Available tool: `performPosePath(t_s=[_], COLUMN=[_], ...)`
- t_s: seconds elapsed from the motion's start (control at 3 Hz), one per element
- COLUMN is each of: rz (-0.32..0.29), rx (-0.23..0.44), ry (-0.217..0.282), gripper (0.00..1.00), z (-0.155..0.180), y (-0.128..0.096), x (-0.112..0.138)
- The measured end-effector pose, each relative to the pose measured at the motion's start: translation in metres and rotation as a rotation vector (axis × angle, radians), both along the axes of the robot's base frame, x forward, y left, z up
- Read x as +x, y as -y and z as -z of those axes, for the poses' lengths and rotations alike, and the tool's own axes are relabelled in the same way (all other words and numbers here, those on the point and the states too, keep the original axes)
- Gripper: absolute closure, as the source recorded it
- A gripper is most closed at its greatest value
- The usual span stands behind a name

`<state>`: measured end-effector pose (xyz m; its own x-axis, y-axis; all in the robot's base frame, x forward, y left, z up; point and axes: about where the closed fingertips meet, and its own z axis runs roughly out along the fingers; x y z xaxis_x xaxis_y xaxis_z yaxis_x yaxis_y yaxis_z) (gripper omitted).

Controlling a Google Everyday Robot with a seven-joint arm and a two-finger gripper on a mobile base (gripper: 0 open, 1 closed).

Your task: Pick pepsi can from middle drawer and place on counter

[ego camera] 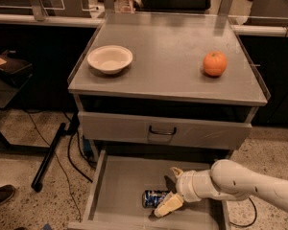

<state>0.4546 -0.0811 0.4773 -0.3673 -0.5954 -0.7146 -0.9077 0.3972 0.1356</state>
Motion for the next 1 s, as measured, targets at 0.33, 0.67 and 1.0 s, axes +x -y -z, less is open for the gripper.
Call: performPosePath(t_s=[0.33,0.67,1.0], rz=[-0.007,-0.013,-0.003], rx=[-0.005,-0.002,0.005], ry=[0.0,-0.005,-0.018], gripper=[0.0,0.0,0.0], z=[0.02,0.039,0.058], y=[0.003,0.004,0.008], x=[0.008,0.014,0.016])
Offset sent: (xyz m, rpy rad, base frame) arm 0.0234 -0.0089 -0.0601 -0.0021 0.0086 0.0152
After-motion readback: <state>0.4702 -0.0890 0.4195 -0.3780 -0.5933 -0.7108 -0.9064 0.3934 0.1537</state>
